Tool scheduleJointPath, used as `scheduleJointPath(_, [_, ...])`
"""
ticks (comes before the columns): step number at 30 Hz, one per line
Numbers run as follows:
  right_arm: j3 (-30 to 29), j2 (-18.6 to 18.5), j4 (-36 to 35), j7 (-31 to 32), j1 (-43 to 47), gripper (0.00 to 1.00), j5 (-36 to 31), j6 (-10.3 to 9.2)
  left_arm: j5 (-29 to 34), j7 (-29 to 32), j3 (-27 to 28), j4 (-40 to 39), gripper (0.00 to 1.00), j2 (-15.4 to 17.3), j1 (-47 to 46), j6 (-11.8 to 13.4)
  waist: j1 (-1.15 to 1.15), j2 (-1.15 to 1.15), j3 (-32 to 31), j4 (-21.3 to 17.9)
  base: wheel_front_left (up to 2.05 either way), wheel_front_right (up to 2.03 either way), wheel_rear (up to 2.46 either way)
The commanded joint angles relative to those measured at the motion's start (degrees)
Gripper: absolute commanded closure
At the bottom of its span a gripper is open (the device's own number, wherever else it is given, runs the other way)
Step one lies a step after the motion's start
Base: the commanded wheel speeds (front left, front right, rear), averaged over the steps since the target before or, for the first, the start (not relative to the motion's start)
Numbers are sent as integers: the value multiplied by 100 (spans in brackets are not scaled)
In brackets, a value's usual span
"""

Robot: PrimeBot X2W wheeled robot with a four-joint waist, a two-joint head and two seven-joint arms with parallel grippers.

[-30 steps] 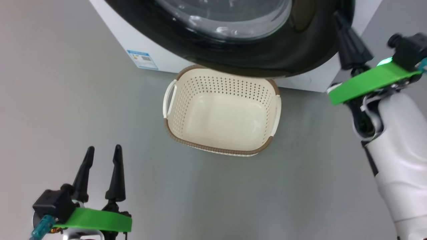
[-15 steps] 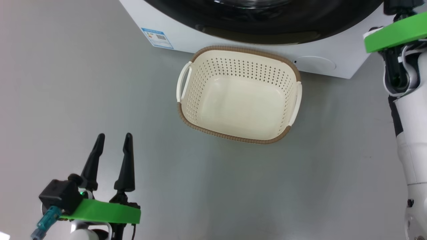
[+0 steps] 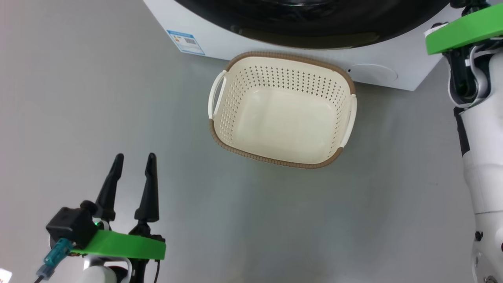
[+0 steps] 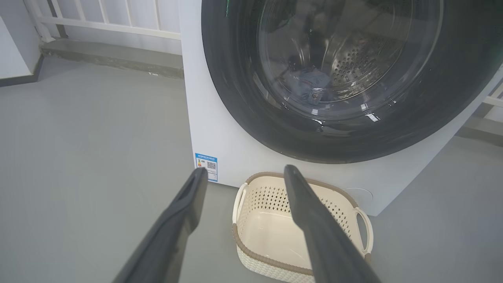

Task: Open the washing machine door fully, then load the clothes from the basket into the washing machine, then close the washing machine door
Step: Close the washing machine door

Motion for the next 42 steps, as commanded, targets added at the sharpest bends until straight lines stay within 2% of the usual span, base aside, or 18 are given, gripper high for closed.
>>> scheduleJointPath(1, [163, 125, -183, -20, 146, 100, 33, -33, -3, -37, 241, -67, 0, 107, -88, -9, 0, 0, -82, -75, 0, 0, 0])
scheduleJointPath(5, [442, 155, -302, -20, 592, 98, 94, -33, 42, -37, 330, 49, 0, 107, -48, -9, 0, 0, -224, -217, 0, 0, 0])
scheduleJointPath(7, [565, 159, -363, -20, 819, 68, 129, -33, 83, -37, 379, 114, 0, 107, -39, -9, 0, 0, -300, -290, 0, 0, 0])
scheduleJointPath(9, [680, 167, -420, -20, 1036, 50, 158, -33, 126, -37, 452, 181, 0, 107, -34, -9, 0, 0, -380, -380, 0, 0, 0])
scheduleJointPath(10, [726, 172, -450, -20, 1139, 18, 175, -33, 146, -37, 490, 210, 0, 107, -31, -9, 0, 0, -420, -428, 0, 0, 0])
scheduleJointPath(11, [748, 174, -484, -20, 1234, 0, 197, -33, 167, -37, 525, 235, 0, 107, -21, -9, 0, 0, -462, -476, 0, 0, 0])
scheduleJointPath(29, [614, 148, -943, -20, 3078, 0, 243, -33, 225, -37, 846, 520, 0, 410, 191, -9, 0, 0, -1186, -1457, 0, 0, 0])
scheduleJointPath(42, [375, 114, -1090, -20, 3944, 0, 243, -33, 176, -37, 901, 629, 0, 563, 359, -9, 0, 0, -1484, -1863, 0, 0, 0])
